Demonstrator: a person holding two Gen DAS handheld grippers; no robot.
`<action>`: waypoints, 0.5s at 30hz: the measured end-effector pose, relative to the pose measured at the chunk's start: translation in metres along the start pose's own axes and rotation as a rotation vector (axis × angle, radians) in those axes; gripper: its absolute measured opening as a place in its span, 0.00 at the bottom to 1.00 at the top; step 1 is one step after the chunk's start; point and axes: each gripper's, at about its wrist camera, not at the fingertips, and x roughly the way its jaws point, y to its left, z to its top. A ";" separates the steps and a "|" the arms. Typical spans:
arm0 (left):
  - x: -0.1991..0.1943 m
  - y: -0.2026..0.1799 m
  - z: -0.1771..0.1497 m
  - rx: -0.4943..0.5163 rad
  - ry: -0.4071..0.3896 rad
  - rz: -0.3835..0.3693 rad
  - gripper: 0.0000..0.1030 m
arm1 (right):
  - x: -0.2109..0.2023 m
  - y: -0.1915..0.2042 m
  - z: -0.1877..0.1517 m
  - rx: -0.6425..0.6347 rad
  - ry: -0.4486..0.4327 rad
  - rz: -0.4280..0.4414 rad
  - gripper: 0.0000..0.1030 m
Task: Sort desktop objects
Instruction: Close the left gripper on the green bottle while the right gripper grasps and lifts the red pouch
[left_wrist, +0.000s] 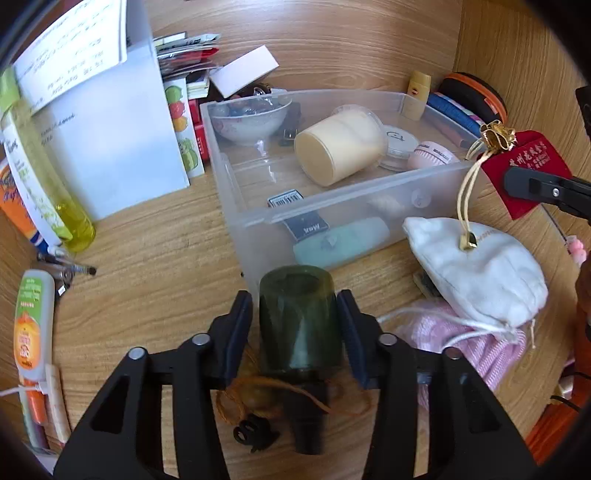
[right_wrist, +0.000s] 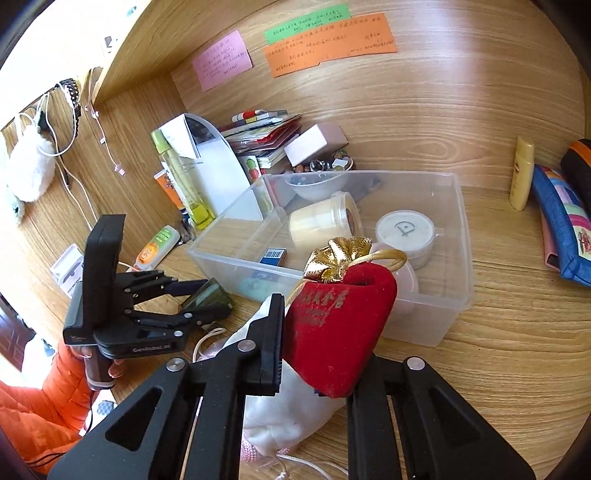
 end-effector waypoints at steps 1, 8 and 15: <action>-0.001 0.000 -0.001 -0.004 0.000 -0.004 0.40 | 0.000 0.000 0.000 0.000 -0.001 -0.002 0.10; -0.017 0.006 -0.012 -0.040 -0.037 0.030 0.40 | -0.008 -0.001 0.003 -0.004 -0.020 -0.007 0.10; -0.048 0.014 -0.011 -0.094 -0.126 0.036 0.40 | -0.019 0.002 0.011 -0.026 -0.056 -0.006 0.10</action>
